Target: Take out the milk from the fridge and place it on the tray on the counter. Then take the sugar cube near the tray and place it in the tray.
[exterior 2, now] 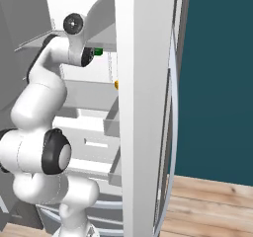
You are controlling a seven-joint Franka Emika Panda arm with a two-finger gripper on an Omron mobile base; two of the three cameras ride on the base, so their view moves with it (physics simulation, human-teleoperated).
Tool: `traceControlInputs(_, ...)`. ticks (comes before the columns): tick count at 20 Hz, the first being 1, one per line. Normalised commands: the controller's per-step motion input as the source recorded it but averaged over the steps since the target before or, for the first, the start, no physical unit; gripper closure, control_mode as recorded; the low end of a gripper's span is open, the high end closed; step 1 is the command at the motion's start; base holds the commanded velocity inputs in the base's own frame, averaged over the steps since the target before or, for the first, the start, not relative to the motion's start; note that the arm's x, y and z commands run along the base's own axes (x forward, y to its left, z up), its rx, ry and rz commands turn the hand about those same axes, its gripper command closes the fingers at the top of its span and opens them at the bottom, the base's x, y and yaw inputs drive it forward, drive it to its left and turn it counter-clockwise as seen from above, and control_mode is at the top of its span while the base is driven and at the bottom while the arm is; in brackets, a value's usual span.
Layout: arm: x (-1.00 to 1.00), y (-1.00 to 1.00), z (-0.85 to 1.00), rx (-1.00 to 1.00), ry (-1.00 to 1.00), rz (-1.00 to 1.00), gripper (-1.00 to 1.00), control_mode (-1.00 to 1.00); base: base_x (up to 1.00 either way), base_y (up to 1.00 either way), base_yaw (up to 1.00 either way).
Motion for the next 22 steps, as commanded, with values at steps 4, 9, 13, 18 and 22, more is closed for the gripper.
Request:
traceControlInputs(4, -1.0, 0.35, -0.61, 0.0, 0.0, 0.0, 1.0, -1.0, 0.0, 0.0, 0.0)
traceControlInputs(9, -1.0, 0.06, -0.32, 0.02, 0.01, 0.0, 1.0, -1.0, 0.0, 0.0, 0.0)
traceControlInputs(13, -0.87, 0.0, -0.1, 0.02, 0.02, 0.0, 1.0, -1.0, 0.0, 0.0, 0.0)
traceControlInputs(18, -0.57, 0.04, 0.0, 0.0, 0.0, 0.0, 1.0, 1.0, -0.4, 0.03, 0.0)
traceControlInputs(22, 0.0, 0.0, 0.0, 0.0, 0.0, 0.0, 1.0, 1.0, -1.0, 0.04, 0.0)
